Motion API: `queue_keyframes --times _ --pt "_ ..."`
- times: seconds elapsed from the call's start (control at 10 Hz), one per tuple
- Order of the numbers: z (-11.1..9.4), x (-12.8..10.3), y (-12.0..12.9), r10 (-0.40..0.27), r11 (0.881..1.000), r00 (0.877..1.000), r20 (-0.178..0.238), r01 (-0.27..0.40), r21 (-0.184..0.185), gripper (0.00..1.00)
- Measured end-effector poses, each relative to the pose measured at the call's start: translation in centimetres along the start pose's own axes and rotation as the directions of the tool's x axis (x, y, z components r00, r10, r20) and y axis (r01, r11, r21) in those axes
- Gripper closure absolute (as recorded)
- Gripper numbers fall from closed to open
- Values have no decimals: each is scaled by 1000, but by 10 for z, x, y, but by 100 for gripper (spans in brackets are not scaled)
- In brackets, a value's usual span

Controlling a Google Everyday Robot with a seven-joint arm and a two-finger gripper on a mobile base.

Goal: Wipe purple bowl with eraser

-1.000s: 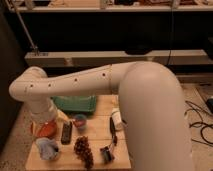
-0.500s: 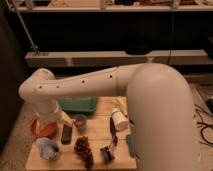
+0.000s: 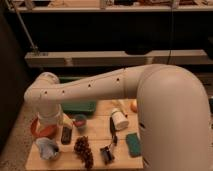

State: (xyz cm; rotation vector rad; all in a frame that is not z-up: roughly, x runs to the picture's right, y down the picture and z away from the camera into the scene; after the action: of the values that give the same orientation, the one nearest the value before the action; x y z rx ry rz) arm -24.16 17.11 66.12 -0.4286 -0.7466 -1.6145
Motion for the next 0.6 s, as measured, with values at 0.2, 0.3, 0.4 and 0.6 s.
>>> queue_keyframes --times 0.2,0.3,0.4,0.6 --pt "0 1 2 3 1000 1000 -1 -3 -1 20" --pt "0 1 2 3 1000 1000 -1 -3 -1 20" --pt "0 0 1 1 1000 1000 0 -1 -1 20" --pt "1 0 0 3 1000 1000 5 -3 2 20"
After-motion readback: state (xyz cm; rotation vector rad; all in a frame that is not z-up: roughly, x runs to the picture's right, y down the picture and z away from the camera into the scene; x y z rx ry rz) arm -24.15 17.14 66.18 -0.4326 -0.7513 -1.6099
